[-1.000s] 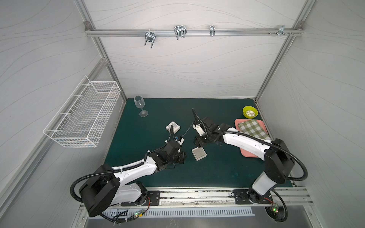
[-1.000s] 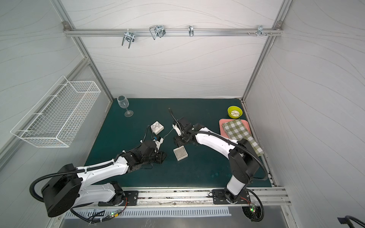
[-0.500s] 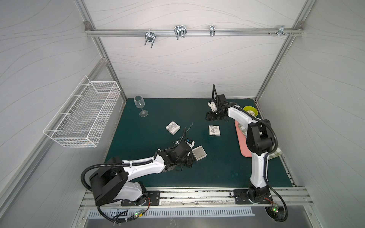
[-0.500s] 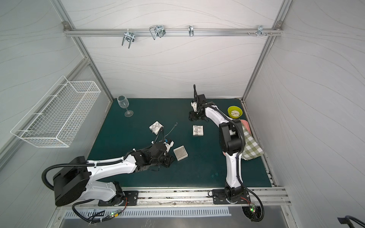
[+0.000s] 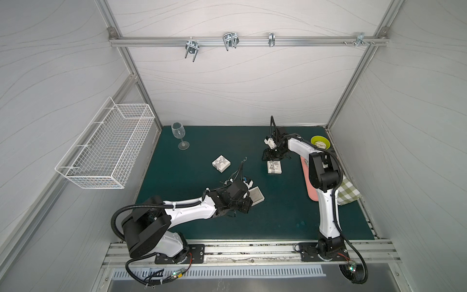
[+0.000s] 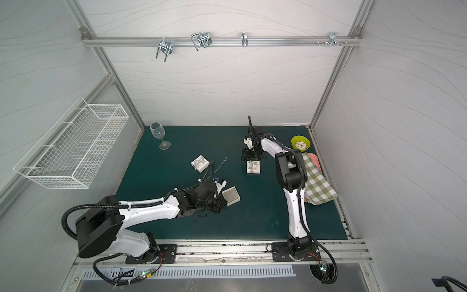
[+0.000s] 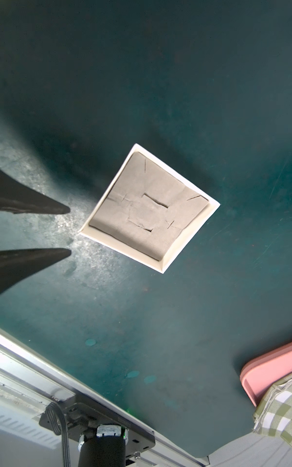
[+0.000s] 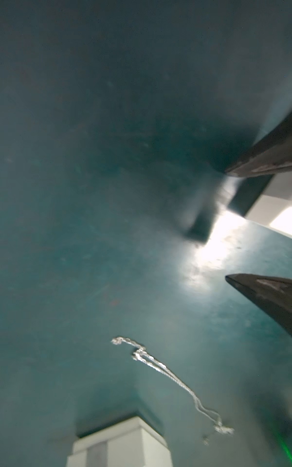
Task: Take the necklace out of the lift-off lid jewelry box
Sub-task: Pick up the lid from the center of the board.
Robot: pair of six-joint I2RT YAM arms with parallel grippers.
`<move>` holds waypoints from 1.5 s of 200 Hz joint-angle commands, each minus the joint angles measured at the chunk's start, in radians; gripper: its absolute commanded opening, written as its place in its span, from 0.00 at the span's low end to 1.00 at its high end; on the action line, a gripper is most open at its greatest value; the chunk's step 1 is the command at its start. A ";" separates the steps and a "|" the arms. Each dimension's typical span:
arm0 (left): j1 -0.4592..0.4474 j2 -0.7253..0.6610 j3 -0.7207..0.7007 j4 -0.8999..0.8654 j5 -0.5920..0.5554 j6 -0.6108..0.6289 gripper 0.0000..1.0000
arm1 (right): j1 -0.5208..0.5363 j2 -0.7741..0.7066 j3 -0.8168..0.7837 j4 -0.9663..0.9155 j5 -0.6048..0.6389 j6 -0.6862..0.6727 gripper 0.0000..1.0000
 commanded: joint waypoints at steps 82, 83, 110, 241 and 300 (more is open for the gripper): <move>-0.002 -0.253 -0.121 -0.067 -0.110 -0.008 0.25 | 0.019 -0.284 -0.373 -0.057 0.002 0.012 0.73; -0.002 -0.255 -0.122 -0.069 -0.110 -0.008 0.25 | 0.023 -0.288 -0.376 -0.057 0.002 0.013 0.73; -0.001 -0.297 -0.147 -0.099 -0.147 -0.015 0.25 | 0.066 -0.341 -0.463 -0.049 0.061 0.024 0.77; -0.001 -0.349 -0.189 -0.144 -0.164 -0.098 0.25 | 0.201 -0.372 -0.542 -0.049 0.257 0.075 0.82; -0.001 -0.314 -0.181 -0.123 -0.134 -0.129 0.25 | 0.202 -0.452 -0.575 -0.047 0.262 0.091 0.74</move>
